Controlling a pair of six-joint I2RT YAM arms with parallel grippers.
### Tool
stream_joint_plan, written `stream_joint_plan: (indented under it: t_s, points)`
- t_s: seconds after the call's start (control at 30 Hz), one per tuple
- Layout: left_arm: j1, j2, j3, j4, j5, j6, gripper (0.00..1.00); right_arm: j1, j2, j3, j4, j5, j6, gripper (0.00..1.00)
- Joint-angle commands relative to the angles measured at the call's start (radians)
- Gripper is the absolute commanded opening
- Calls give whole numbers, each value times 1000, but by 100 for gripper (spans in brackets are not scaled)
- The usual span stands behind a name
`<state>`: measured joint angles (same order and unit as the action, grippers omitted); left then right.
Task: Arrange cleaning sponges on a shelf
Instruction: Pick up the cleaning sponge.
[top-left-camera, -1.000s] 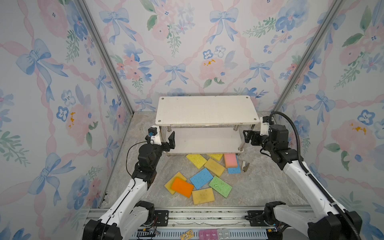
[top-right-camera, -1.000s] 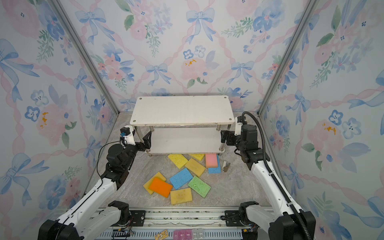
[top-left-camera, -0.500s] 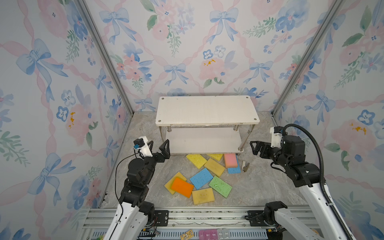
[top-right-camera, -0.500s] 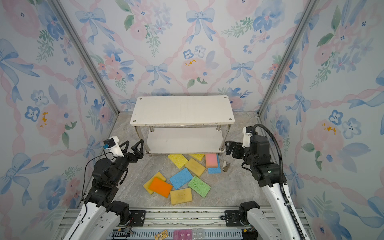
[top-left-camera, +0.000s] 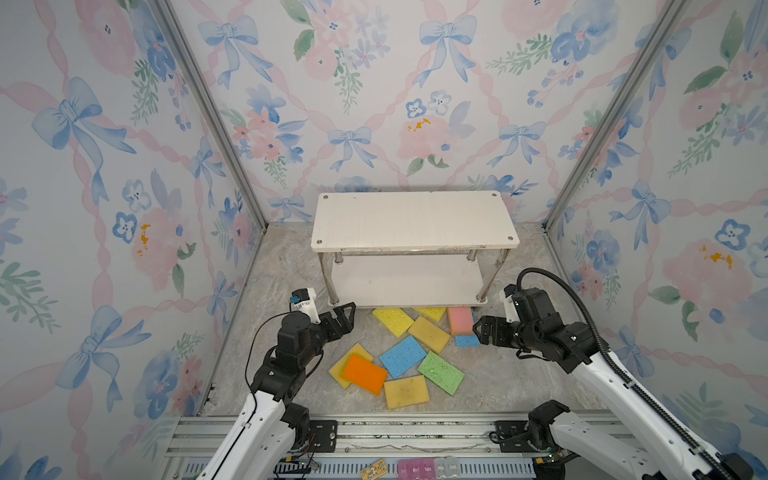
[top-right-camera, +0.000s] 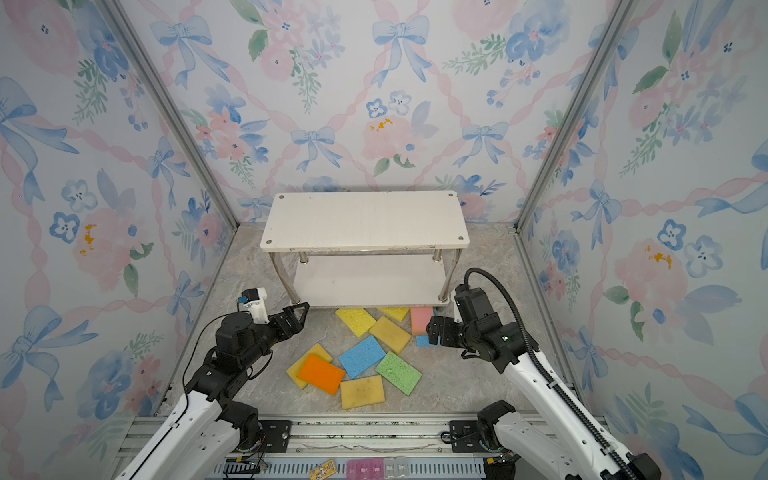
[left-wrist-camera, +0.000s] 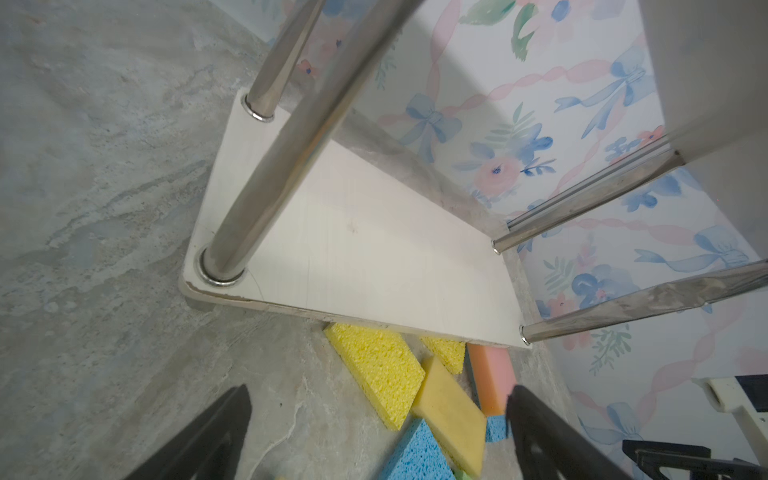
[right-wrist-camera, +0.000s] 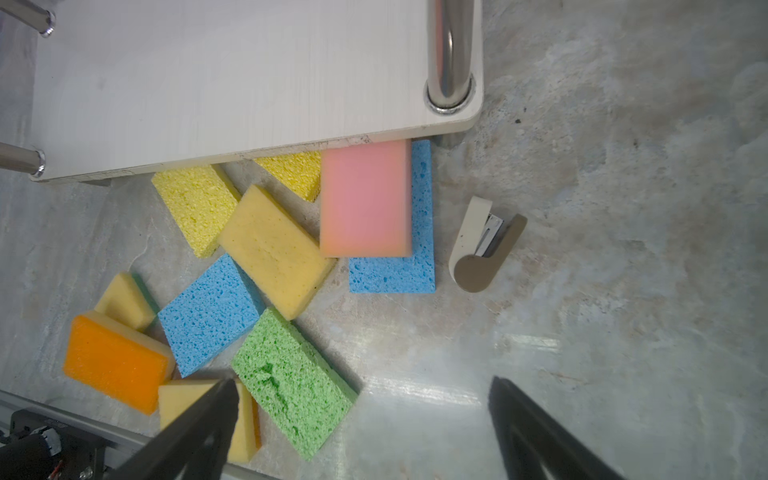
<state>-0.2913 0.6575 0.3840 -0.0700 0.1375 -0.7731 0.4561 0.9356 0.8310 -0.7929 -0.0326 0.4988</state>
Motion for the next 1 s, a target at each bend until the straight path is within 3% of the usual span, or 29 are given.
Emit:
stream_joint_plan:
  t_s: [0.0,0.17,0.5,0.97]
  points:
    - [-39,82,11,-40,7,-22,98,12,83,31,23,26,-5,97]
    - [-112,185,77,-39,-23,3,98,14,238,99,48,14,-75,97]
    - [-121,288,131,-38,23,2,98,44,489,196,122,1,-141,100]
    - [-120,318,175,-38,57,31,98,89,658,234,155,77,-143,98]
